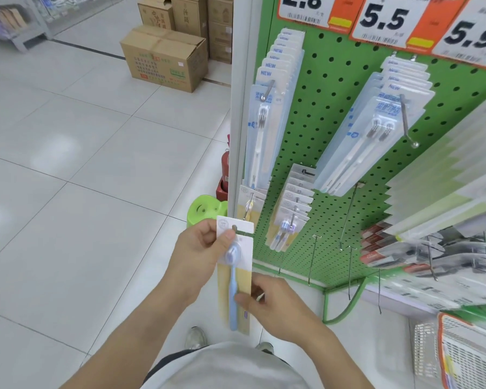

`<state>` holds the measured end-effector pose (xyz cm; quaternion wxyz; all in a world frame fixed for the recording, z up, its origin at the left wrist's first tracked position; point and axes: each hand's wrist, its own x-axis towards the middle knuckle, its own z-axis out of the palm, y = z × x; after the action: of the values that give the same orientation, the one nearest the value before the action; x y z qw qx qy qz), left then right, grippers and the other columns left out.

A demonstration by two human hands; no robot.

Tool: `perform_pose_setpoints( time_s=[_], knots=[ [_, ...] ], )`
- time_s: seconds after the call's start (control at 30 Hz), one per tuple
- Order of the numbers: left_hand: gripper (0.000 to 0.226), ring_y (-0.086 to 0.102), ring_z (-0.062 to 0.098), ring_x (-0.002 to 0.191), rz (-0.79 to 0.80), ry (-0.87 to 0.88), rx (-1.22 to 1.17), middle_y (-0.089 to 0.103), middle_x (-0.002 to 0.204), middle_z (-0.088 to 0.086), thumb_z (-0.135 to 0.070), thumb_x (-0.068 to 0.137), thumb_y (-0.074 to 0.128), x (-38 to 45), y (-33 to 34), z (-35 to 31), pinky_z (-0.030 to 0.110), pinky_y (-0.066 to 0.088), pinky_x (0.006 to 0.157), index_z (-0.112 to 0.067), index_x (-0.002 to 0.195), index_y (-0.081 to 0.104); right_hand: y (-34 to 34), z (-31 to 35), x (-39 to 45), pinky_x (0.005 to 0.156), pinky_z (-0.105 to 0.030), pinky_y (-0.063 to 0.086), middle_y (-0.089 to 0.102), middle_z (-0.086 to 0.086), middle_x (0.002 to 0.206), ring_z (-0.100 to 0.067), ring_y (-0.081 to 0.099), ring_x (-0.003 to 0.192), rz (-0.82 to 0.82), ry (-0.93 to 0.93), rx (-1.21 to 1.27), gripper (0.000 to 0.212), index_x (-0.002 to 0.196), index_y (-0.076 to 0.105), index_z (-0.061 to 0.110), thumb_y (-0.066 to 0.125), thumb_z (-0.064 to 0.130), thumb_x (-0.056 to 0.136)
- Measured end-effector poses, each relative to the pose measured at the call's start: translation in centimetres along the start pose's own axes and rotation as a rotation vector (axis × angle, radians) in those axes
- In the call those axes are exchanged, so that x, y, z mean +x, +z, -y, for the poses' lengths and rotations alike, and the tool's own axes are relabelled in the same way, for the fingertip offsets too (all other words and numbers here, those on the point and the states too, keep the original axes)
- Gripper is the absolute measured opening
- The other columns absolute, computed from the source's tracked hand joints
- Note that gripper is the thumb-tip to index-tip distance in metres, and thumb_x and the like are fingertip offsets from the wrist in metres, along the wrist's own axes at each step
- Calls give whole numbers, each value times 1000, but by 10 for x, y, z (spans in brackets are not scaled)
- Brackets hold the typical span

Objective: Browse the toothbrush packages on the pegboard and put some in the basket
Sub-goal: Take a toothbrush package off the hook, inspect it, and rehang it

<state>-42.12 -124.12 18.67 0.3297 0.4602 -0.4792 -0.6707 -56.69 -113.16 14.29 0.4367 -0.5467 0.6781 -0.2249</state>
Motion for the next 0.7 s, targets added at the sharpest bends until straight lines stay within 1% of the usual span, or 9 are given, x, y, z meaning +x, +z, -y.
perform_pose_setpoints(
  time_s=[0.13,0.23,0.3,0.37,0.4,0.47,0.53,0.63,0.7],
  knots=[
    [8,69,10,69,-22,23,80,76,79,2,-6,96,64,7,3,8,20,54,65,0,98,69,-4,14,12,65,-40,49,59,5,68,-14,50,62,-221,-32,248,30,86,57,16,59,43,97],
    [9,72,9,74,-21,46,182,78,87,5,-9,98,63,12,2,11,16,52,65,-4,103,69,-5,14,25,72,-56,56,71,-4,78,-35,63,71,-313,-36,361,27,94,63,26,57,53,91],
    [10,73,7,79,-37,74,268,78,91,1,-10,99,60,18,-1,13,16,52,67,-11,105,68,-5,11,32,69,-59,55,72,-6,76,-40,63,70,-360,-22,348,25,96,64,31,56,54,89],
    [13,73,8,82,-58,101,347,78,94,-4,-10,99,60,25,-4,16,21,55,71,-20,105,67,-4,10,38,67,-60,55,72,-8,74,-43,63,69,-402,-3,352,21,96,63,37,57,54,87],
    [16,72,7,79,-64,108,377,77,93,-5,-10,99,59,28,-5,16,22,54,71,-23,105,66,-3,9,41,67,-59,56,72,-7,73,-43,64,69,-418,10,350,18,97,62,40,57,54,87],
    [18,67,0,68,-76,117,440,76,90,-5,-10,98,59,34,-5,17,13,48,64,-26,105,65,-1,10,46,68,-55,57,73,-4,72,-37,66,67,-445,31,329,13,98,59,43,57,51,89],
    [17,63,-1,61,-89,122,505,75,88,-6,-11,98,59,41,-3,19,9,42,55,-24,107,64,-1,11,50,66,-49,56,72,-3,70,-31,65,65,-465,48,299,7,97,58,38,58,44,94],
    [16,67,8,70,-94,117,611,73,88,-7,-14,98,57,51,-3,23,11,42,53,-22,111,64,3,11,57,62,-39,48,70,-4,68,-21,58,59,-512,67,245,6,96,57,30,60,27,100],
    [16,67,10,73,-87,114,641,73,90,-6,-14,98,57,56,-1,25,11,43,54,-21,112,64,6,10,61,56,-29,41,69,-4,68,-12,53,54,-525,87,219,2,99,58,23,58,22,101]
  ],
)
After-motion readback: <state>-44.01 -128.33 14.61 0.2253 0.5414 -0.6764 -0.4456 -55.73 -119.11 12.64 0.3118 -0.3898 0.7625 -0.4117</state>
